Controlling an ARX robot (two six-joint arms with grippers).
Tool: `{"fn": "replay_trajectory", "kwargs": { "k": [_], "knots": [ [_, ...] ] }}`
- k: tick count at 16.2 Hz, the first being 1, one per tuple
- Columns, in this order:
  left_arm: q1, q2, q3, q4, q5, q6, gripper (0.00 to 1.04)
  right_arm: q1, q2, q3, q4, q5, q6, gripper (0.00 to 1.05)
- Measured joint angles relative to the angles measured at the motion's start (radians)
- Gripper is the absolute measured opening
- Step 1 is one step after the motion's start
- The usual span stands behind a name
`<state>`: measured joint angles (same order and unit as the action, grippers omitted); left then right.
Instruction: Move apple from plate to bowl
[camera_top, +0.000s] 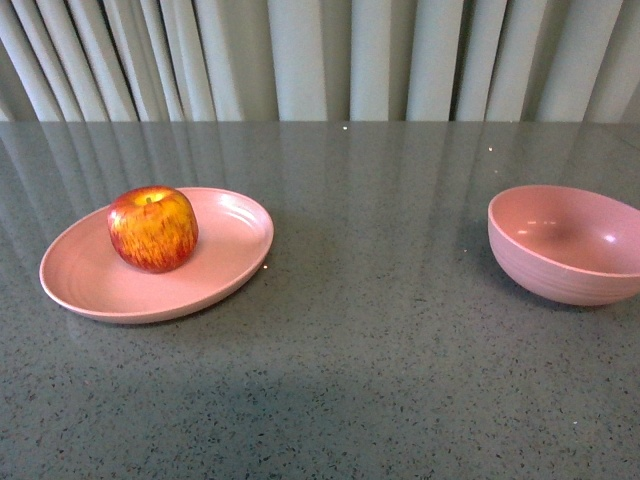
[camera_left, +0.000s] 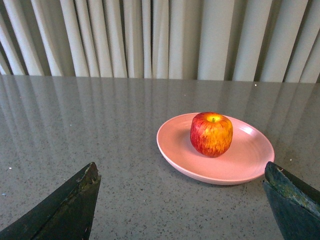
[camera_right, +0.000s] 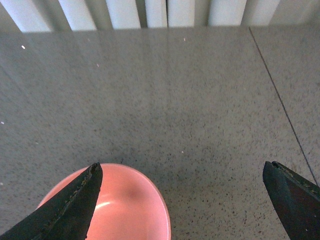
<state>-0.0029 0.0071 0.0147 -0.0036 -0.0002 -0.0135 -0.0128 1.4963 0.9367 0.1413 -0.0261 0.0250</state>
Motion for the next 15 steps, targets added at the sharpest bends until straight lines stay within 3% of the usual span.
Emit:
{"fn": "replay_trajectory", "kwargs": {
  "k": [3,14,15],
  "knots": [
    [0.000,0.000,0.000,0.000,0.000,0.000,0.98,0.006,0.140,0.080,-0.089,0.002,0.006,0.98],
    [0.000,0.000,0.000,0.000,0.000,0.000,0.98,0.014,0.298,0.094,-0.148,-0.013,0.085,0.98],
    [0.000,0.000,0.000,0.000,0.000,0.000,0.98,0.014,0.298,0.095,-0.152,-0.026,0.101,0.92]
  ]
}}
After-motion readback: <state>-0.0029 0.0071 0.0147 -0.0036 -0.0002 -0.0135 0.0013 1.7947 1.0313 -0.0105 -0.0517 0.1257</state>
